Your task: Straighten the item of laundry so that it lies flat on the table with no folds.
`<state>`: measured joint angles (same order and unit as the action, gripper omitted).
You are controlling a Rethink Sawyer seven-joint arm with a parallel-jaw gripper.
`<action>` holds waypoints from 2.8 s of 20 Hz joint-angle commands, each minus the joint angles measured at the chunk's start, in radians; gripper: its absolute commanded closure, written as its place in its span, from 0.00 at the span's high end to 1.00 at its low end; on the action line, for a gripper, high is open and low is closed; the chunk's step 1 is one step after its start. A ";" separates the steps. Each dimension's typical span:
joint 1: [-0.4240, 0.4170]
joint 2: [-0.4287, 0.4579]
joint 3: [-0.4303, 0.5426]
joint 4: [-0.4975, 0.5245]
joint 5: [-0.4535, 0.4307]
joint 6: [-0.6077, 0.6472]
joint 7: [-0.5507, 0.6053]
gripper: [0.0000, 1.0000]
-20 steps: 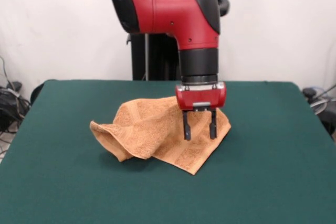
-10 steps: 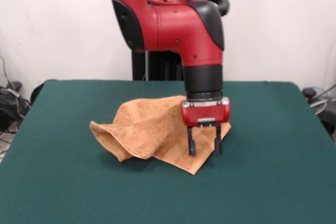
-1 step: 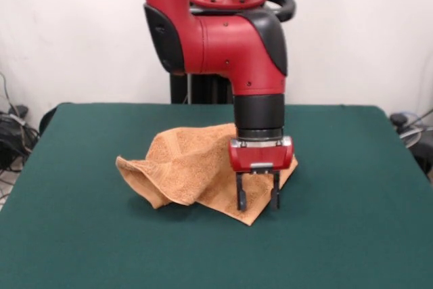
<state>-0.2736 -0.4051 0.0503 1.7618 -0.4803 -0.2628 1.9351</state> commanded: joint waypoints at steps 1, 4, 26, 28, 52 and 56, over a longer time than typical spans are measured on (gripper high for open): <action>0.043 0.011 -0.088 -0.103 0.064 0.047 0.089 1.00; 0.057 0.008 -0.104 -0.092 0.075 0.046 0.100 1.00; -0.033 0.024 -0.021 0.060 0.009 0.213 0.085 1.00; -0.032 0.017 -0.022 0.076 0.009 0.216 0.085 1.00; 0.008 0.040 -0.049 0.078 0.011 0.170 0.100 0.00; 0.025 0.038 -0.064 0.078 0.018 0.180 0.102 0.00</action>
<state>-0.2892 -0.4105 -0.0205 1.7881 -0.4594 -0.1363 1.9351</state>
